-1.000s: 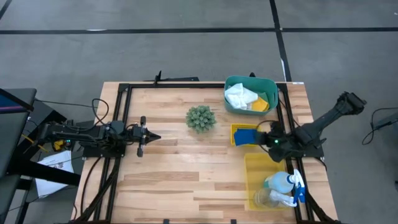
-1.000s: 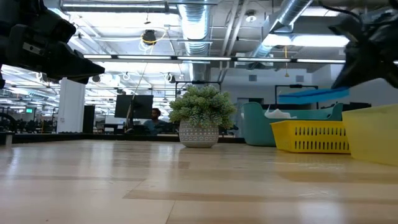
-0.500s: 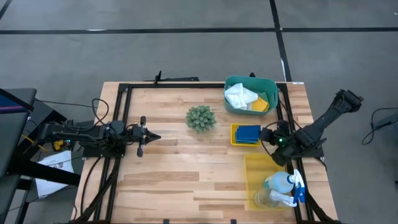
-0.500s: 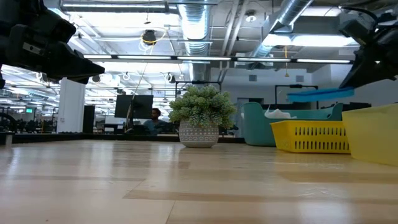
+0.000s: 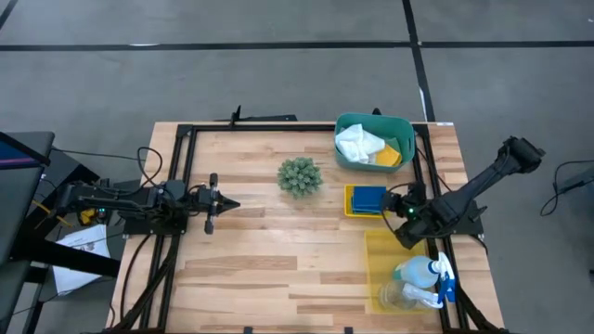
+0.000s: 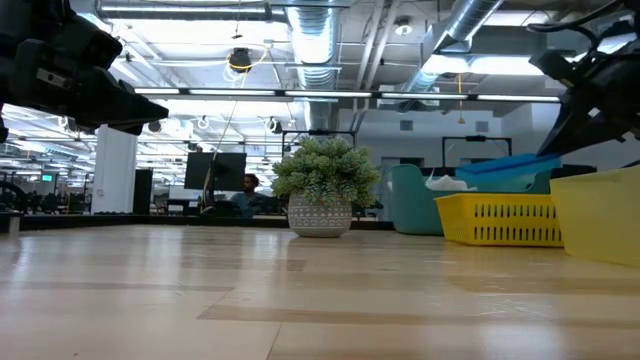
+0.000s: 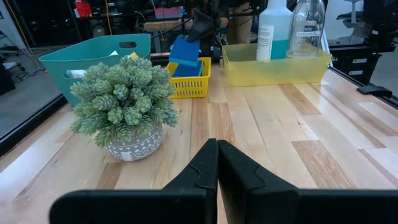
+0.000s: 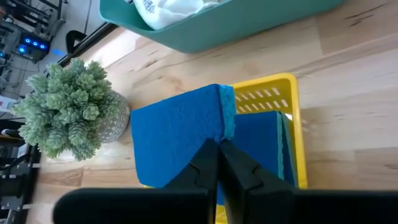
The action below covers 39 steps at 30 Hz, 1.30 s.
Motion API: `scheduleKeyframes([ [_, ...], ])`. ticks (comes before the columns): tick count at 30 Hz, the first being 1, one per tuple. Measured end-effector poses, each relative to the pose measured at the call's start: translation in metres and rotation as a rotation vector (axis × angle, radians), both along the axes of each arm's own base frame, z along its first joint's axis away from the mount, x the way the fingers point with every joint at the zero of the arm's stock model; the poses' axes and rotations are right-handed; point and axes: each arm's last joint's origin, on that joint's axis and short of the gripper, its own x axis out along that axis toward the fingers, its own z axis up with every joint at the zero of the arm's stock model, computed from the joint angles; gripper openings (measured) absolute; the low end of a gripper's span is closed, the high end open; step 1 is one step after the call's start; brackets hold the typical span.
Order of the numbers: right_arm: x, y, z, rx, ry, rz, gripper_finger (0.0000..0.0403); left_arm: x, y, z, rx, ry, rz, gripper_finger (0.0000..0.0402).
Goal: Pick & Place Kitchen Items
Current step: Put the blue sponge into the top yellow bin
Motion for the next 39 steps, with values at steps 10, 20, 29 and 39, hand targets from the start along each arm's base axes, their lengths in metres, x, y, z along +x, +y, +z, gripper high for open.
scheduleKeyframes([
  [10,0.0064,0.0048,-0.0067,0.002,0.025,0.003,0.0,0.0,0.0,0.0,0.0,0.0,0.0,0.0002],
  [20,0.0087,0.0067,-0.01,0.008,0.048,0.007,0.0,0.0,0.0,0.0,0.0,0.0,0.0,0.0002],
  [29,0.0085,0.0069,-0.0102,0.01,0.058,0.014,0.0005,0.0,0.0,0.0,0.0,0.0,0.0,0.0002],
  [39,0.0085,0.007,-0.0103,-0.004,0.08,0.036,0.0025,0.0,0.0,0.0,0.0,0.0,0.0,0.0002],
])
